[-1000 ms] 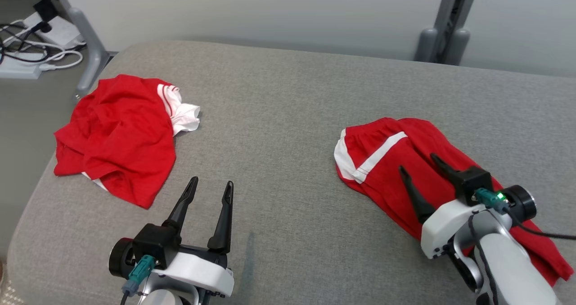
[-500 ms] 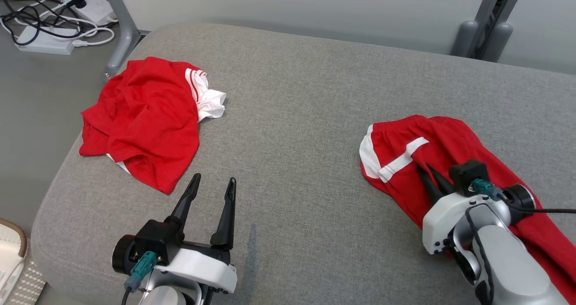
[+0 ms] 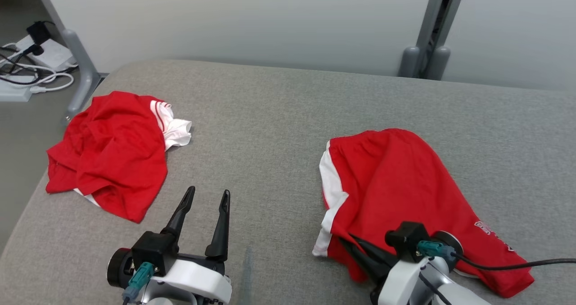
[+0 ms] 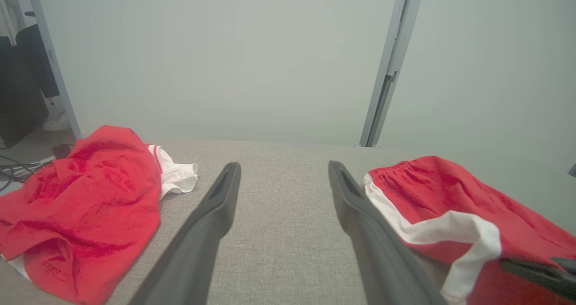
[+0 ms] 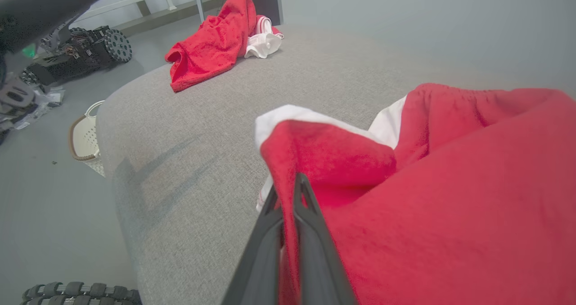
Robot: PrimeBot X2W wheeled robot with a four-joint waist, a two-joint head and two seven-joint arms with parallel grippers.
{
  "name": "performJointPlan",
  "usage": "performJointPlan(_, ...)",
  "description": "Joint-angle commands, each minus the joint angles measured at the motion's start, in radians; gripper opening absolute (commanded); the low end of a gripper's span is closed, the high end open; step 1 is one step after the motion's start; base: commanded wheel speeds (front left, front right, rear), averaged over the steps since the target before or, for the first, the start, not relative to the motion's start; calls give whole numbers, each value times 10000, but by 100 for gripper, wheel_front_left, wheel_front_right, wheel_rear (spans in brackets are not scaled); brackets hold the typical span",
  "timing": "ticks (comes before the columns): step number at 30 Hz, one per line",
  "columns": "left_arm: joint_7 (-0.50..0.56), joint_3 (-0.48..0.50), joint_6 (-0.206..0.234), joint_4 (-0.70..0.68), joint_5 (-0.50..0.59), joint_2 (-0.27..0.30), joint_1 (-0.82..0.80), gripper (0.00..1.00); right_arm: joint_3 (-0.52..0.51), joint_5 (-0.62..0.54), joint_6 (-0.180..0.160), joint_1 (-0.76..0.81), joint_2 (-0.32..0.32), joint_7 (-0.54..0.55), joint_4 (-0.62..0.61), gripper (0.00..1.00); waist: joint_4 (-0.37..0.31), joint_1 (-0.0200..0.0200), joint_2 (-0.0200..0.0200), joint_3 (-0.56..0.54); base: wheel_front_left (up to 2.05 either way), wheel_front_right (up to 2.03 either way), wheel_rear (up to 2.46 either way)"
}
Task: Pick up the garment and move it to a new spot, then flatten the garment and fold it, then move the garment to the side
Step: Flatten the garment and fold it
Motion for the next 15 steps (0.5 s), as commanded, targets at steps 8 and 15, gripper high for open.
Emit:
performJointPlan(8,-6,183,73,-27,49,38,232,100,1667,1811,-5,730,-1647,1093,-3013,0,-834,0,0,-447,0,0,0)
performJointPlan(15,-6,225,39,40,58,40,270,100,1321,2061,-5,892,-1905,1072,-3300,100,-1160,0,0,-454,0,0,0)
